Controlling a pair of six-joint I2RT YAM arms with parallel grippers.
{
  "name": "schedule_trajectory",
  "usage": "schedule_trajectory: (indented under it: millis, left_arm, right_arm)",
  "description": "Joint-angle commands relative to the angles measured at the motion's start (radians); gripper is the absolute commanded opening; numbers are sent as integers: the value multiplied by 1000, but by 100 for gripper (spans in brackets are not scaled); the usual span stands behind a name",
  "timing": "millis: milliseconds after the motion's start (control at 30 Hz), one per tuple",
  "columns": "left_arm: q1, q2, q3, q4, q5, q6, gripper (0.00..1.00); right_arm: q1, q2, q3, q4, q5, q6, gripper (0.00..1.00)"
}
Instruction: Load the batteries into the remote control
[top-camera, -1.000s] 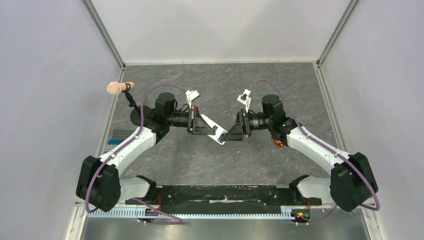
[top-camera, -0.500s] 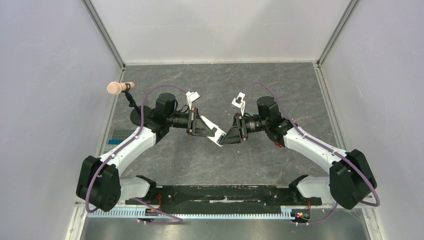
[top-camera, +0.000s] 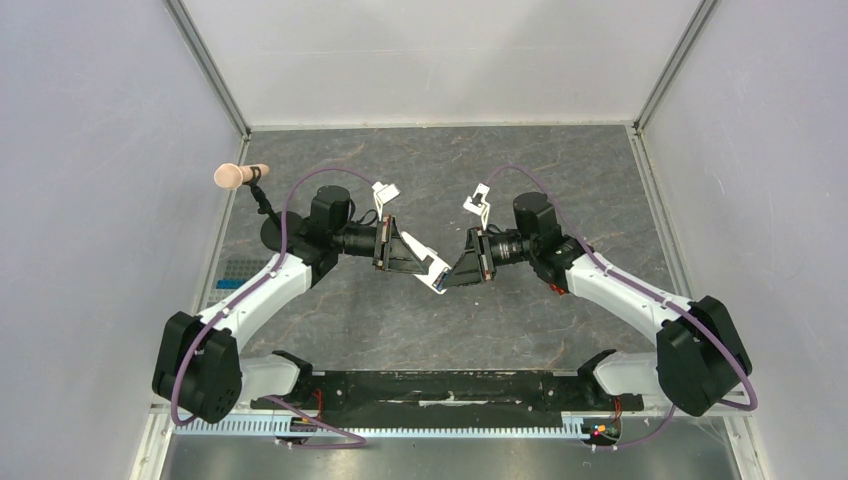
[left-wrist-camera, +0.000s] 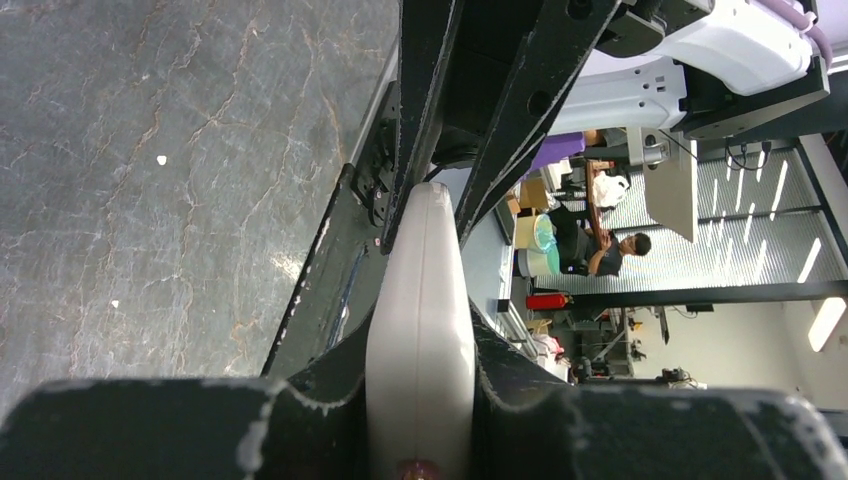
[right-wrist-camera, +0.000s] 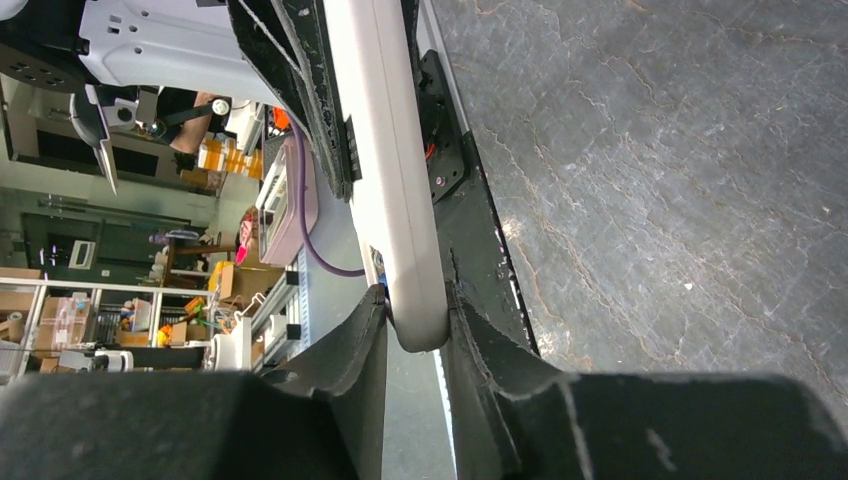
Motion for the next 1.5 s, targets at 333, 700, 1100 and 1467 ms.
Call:
schedule_trajectory:
  millis: [333,700,1100,1467]
  left_arm:
    - [3,-24,47,6,-37,18,2]
    - [1,-146,-139,452,-237,-311,2]
    - [1,-206,-195,552,-317,-367,2]
    - [1,-191,-210,598,-299,-392,2]
  right_arm:
    - [-4,-72,4,146,101,95,74]
    - [1,-228,-275,590,477,423,73]
    - [4,-170,-242,672,465,500,65]
    - [14,-105,-227,748,469,558,54]
